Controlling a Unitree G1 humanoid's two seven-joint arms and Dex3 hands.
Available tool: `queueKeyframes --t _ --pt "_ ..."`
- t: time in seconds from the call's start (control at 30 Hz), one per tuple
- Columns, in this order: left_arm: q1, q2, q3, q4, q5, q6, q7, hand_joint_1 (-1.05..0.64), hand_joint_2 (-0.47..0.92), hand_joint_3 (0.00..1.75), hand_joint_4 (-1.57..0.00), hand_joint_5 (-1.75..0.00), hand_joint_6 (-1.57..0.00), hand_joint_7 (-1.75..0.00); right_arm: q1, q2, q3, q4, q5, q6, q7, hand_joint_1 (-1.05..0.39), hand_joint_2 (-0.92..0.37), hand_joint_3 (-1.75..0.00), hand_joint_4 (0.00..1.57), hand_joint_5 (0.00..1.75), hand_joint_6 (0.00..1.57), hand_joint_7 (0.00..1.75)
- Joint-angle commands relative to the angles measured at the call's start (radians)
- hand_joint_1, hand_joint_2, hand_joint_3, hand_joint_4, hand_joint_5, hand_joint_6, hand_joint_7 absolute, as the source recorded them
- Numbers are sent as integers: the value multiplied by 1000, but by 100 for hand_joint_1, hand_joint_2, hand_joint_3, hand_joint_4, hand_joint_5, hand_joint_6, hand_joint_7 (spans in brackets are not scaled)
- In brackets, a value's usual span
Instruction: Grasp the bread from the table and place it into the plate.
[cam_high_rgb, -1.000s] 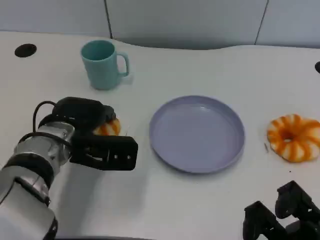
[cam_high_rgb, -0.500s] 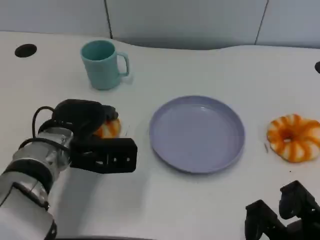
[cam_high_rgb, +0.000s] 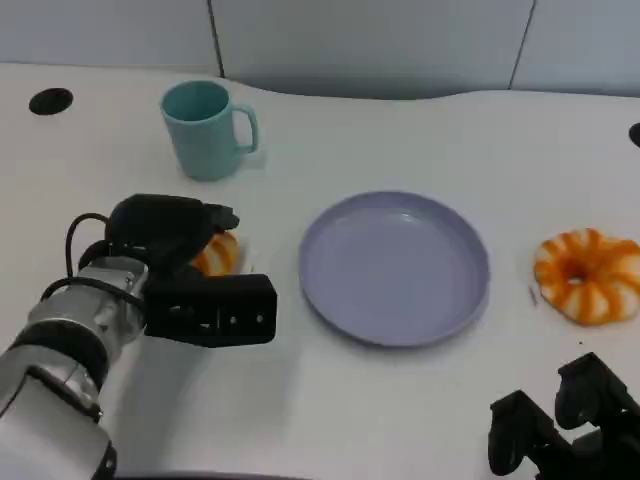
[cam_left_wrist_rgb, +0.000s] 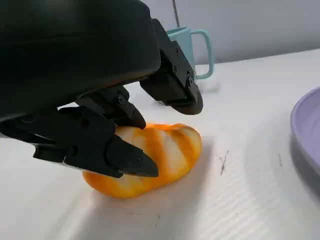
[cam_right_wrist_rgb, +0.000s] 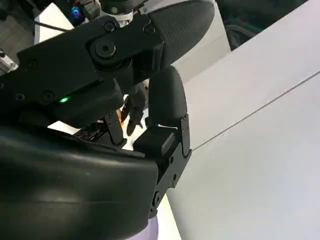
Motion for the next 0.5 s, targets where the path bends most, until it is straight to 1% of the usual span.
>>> queueKeyframes --t 0.03,0.33,0.37,0.4,0.5 --pt "-19 15 18 -9 -15 -28 17 2 91 1 -99 -9 -96 -4 1 -8 -16 0 -4 -11 -9 -44 -86 0 77 175 64 174" --pt "-32 16 38 -16 -13 -37 16 5 89 0 -101 -7 -97 -2 -2 -7 -21 3 -7 -14 -9 -45 -86 0 77 175 64 175" --pt "-38 19 34 -23 -5 -43 39 5 89 0 -101 -7 -97 -2 -5 -9 -22 7 -6 -12 -9 -45 -86 0 77 175 64 175" --pt "-43 21 30 -28 0 -48 57 9 86 0 -104 -7 -100 -3 -8 -10 -24 9 -6 -11 -9 -45 -86 0 77 175 64 175" --pt "-104 38 26 -61 14 -101 123 14 79 0 -111 -9 -107 -6 -20 -11 -26 18 -10 0 -22 -47 -84 0 78 175 68 168"
